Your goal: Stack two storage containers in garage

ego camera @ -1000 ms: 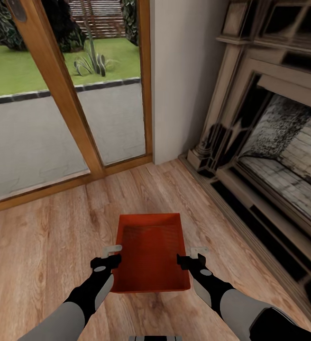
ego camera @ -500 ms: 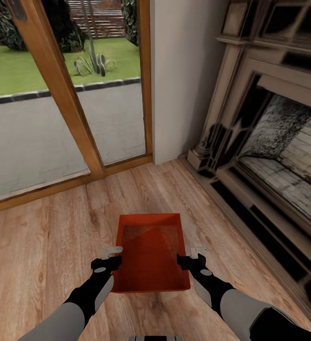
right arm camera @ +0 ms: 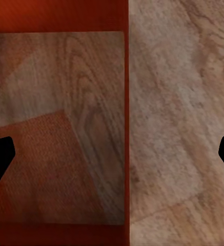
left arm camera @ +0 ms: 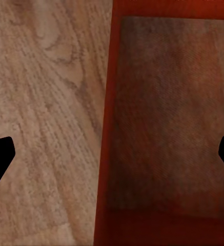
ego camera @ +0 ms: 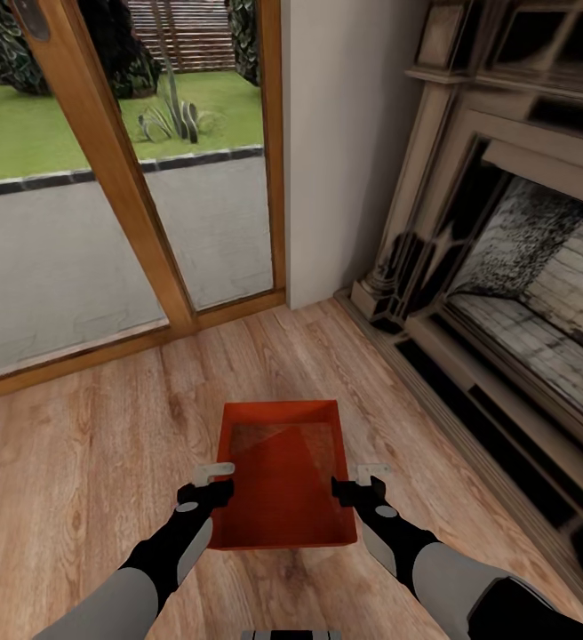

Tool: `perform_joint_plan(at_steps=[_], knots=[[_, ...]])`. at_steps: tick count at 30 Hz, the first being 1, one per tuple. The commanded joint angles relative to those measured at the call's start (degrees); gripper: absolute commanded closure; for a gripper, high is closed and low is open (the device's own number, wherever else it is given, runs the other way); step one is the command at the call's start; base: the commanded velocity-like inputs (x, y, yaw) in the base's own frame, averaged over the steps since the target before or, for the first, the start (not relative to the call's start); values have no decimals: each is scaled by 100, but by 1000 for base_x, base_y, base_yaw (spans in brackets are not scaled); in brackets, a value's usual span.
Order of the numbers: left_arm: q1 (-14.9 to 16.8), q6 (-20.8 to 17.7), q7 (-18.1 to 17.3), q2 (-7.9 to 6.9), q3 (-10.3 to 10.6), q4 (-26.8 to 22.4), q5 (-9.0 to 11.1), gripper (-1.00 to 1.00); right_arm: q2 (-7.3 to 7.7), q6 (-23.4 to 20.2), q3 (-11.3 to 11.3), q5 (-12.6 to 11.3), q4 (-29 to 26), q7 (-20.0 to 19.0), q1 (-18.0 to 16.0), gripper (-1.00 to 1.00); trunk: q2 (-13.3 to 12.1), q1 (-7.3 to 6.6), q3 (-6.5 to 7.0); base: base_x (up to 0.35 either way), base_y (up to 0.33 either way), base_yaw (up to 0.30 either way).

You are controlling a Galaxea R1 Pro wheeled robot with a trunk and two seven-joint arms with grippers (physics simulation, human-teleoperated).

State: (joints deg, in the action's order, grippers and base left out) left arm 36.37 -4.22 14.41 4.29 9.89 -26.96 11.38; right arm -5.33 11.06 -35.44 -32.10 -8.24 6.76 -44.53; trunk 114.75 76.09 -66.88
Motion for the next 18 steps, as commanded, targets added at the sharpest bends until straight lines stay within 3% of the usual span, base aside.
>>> perform_joint_plan(at_steps=[1, 18], knots=[[1, -22, 38, -7, 48, -11, 57, -100, -2, 22, -44, -46, 9, 27, -3, -100, 1, -1, -3, 0, 0, 0], [1, 30, 79, 1, 40, -8, 86, -100, 11, 40, -15, -66, 98, 28, -3, -100, 1, -1, -3, 0, 0, 0]])
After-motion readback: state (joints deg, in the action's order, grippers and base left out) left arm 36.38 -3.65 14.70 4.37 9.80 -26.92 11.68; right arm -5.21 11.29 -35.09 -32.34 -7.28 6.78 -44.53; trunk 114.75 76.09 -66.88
